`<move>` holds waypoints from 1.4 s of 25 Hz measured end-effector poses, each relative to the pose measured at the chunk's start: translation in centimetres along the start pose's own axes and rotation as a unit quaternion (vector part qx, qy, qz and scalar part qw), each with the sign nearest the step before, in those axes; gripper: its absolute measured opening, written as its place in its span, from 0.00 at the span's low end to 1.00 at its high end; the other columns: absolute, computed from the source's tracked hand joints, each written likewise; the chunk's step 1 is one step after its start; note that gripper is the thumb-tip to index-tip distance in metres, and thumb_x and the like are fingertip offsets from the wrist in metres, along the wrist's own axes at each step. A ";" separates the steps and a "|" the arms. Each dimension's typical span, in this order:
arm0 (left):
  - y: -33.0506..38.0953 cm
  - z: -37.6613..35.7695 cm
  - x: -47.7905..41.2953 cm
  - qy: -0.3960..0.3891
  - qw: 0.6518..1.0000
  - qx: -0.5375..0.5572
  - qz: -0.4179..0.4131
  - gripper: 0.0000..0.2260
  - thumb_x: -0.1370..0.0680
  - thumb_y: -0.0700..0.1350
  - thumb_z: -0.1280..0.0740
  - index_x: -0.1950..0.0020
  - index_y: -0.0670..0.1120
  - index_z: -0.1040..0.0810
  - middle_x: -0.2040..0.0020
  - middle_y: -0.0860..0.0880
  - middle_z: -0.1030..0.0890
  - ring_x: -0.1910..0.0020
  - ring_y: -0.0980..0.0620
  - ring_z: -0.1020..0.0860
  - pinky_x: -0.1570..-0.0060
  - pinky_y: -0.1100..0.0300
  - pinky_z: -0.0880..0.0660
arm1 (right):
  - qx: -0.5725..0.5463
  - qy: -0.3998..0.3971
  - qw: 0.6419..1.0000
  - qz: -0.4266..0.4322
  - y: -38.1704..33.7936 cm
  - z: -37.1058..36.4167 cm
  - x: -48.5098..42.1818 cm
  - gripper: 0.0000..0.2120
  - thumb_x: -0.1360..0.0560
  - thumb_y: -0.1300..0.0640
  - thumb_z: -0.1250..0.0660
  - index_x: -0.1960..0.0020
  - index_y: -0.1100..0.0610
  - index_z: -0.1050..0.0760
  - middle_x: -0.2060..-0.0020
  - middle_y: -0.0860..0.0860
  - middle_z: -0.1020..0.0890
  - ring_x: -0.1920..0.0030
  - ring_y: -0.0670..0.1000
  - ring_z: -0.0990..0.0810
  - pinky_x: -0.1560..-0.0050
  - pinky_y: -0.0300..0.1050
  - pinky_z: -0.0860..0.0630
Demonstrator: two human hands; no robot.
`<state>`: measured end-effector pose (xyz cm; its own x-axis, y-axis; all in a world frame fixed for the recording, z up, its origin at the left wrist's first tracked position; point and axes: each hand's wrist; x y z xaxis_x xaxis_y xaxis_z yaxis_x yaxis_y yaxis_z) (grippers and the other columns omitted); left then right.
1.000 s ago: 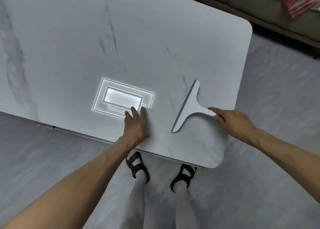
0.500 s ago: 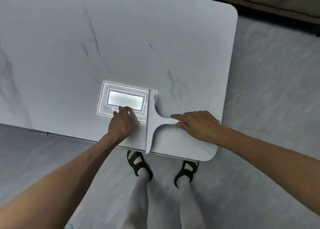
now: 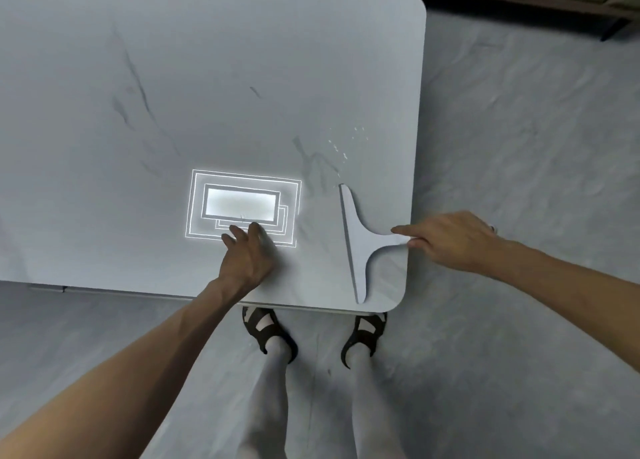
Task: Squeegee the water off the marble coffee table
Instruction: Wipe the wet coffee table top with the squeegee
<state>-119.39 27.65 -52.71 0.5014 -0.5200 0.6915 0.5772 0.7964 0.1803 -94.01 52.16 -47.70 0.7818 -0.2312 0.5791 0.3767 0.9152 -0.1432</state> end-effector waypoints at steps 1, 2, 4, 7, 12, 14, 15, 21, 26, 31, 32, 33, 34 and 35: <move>0.0 -0.1 0.0 0.002 0.999 -0.029 -0.014 0.23 0.19 0.35 0.50 0.25 0.31 0.47 0.27 0.35 0.41 0.29 0.28 0.38 0.34 0.38 0.33 | 0.008 0.003 1.000 -0.003 1.1 0.7 0.8 0.17 0.20 0.42 0.46 0.32 0.35 0.34 0.47 0.44 0.17 0.51 0.50 0.18 0.59 0.43 0.27; -0.1 -0.2 0.0 0.005 0.996 -0.077 -0.034 0.23 0.19 0.35 0.50 0.25 0.31 0.48 0.28 0.34 0.41 0.31 0.28 0.37 0.34 0.39 0.33 | 0.011 0.005 1.000 0.005 1.6 1.3 1.3 0.17 0.20 0.42 0.47 0.33 0.35 0.33 0.49 0.44 0.17 0.53 0.50 0.17 0.60 0.43 0.25; 0.1 0.3 0.5 0.028 0.996 -0.081 -0.022 0.24 0.20 0.37 0.45 0.26 0.32 0.45 0.31 0.34 0.37 0.34 0.32 0.33 0.37 0.42 0.30 | 0.013 -0.013 0.999 0.051 1.0 1.8 1.4 0.16 0.20 0.41 0.48 0.33 0.35 0.34 0.53 0.43 0.18 0.56 0.50 0.18 0.62 0.44 0.25; 1.5 -0.4 1.1 0.065 0.997 0.016 -0.023 0.25 0.25 0.36 0.36 0.29 0.36 0.38 0.35 0.34 0.32 0.39 0.36 0.29 0.41 0.44 0.28 | 0.024 -0.093 0.986 0.135 -3.1 1.0 0.3 0.15 0.19 0.43 0.49 0.34 0.36 0.37 0.55 0.44 0.22 0.58 0.52 0.21 0.63 0.49 0.26; 5.0 -3.0 0.5 0.041 0.996 0.080 -0.023 0.25 0.26 0.36 0.36 0.29 0.40 0.36 0.33 0.35 0.33 0.37 0.36 0.29 0.40 0.45 0.29 | 0.078 -0.094 0.977 0.177 -2.5 0.1 -1.2 0.12 0.19 0.49 0.45 0.37 0.42 0.30 0.58 0.49 0.21 0.65 0.52 0.28 0.69 0.44 0.41; 5.6 -3.4 0.1 0.024 0.997 0.071 -0.005 0.25 0.26 0.36 0.37 0.29 0.42 0.37 0.32 0.35 0.34 0.37 0.34 0.30 0.40 0.45 0.29 | 0.074 -0.088 0.983 0.142 1.0 1.2 -1.1 0.12 0.19 0.46 0.45 0.38 0.38 0.30 0.52 0.46 0.19 0.59 0.52 0.22 0.67 0.43 0.41; 5.8 -3.3 0.1 0.023 0.997 0.070 0.003 0.25 0.25 0.37 0.37 0.29 0.42 0.37 0.32 0.35 0.35 0.36 0.34 0.30 0.40 0.45 0.29 | 0.073 -0.090 0.986 0.121 2.8 1.9 -0.9 0.12 0.20 0.45 0.45 0.38 0.36 0.30 0.50 0.44 0.18 0.55 0.52 0.20 0.65 0.43 0.39; 4.7 -1.6 0.6 0.097 0.991 0.085 0.023 0.17 0.22 0.41 0.40 0.32 0.44 0.31 0.41 0.40 0.20 0.43 0.40 0.21 0.49 0.53 0.26 | 0.120 -0.061 0.987 0.086 6.7 5.4 -0.6 0.10 0.21 0.41 0.47 0.43 0.36 0.30 0.59 0.42 0.19 0.63 0.51 0.21 0.69 0.42 0.36; 0.4 1.0 0.6 0.166 0.963 0.174 0.123 0.14 0.21 0.48 0.39 0.36 0.45 0.28 0.43 0.45 0.18 0.45 0.41 0.20 0.50 0.52 0.25 | 0.049 -0.062 0.981 0.174 -2.5 5.0 -4.3 0.14 0.20 0.44 0.46 0.35 0.35 0.32 0.51 0.44 0.19 0.57 0.51 0.23 0.63 0.44 0.37; -3.7 2.4 -0.5 0.190 0.948 0.197 0.161 0.20 0.23 0.42 0.39 0.31 0.42 0.31 0.36 0.40 0.24 0.38 0.39 0.25 0.43 0.51 0.28 | -0.012 -0.079 0.978 0.194 -11.5 4.0 -11.6 0.17 0.18 0.47 0.47 0.30 0.38 0.33 0.41 0.47 0.20 0.44 0.53 0.22 0.52 0.49 0.29; -4.0 2.4 -0.9 0.184 0.951 0.193 0.156 0.21 0.24 0.41 0.39 0.30 0.42 0.32 0.35 0.40 0.25 0.37 0.39 0.26 0.41 0.51 0.29 | -0.006 -0.071 0.979 0.193 -11.7 4.1 -12.5 0.17 0.18 0.48 0.46 0.30 0.39 0.33 0.41 0.48 0.20 0.44 0.53 0.22 0.53 0.49 0.29; -4.0 2.4 -1.1 0.175 0.956 0.188 0.144 0.22 0.24 0.39 0.39 0.30 0.41 0.32 0.34 0.40 0.25 0.36 0.39 0.26 0.40 0.51 0.29 | -0.003 -0.061 0.980 0.188 -11.5 4.3 -13.2 0.17 0.18 0.48 0.46 0.30 0.39 0.33 0.41 0.48 0.20 0.44 0.54 0.22 0.54 0.48 0.30; -3.8 2.4 -1.5 0.165 0.961 0.182 0.128 0.21 0.24 0.38 0.38 0.30 0.40 0.32 0.34 0.39 0.25 0.36 0.38 0.26 0.40 0.51 0.29 | -0.007 -0.051 0.983 0.177 -10.8 4.6 -13.6 0.18 0.19 0.48 0.45 0.30 0.39 0.33 0.40 0.48 0.20 0.44 0.54 0.22 0.55 0.48 0.31; -3.3 2.4 -1.8 0.155 0.966 0.179 0.108 0.21 0.24 0.38 0.38 0.31 0.39 0.32 0.35 0.38 0.25 0.37 0.38 0.26 0.41 0.51 0.29 | -0.015 -0.040 0.987 0.157 -9.6 5.0 -13.8 0.18 0.19 0.48 0.45 0.31 0.38 0.32 0.40 0.48 0.20 0.43 0.54 0.22 0.55 0.47 0.32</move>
<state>-123.76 26.72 -52.85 0.7856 -0.3528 0.5082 0.2052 0.9236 0.3240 -110.90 48.27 -50.32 0.8214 0.0897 0.5632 0.1375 0.9273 -0.3483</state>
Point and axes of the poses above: each hand's wrist, its own x-axis away from the middle knuckle, its own z-axis out of the back of the hand, y = z × x
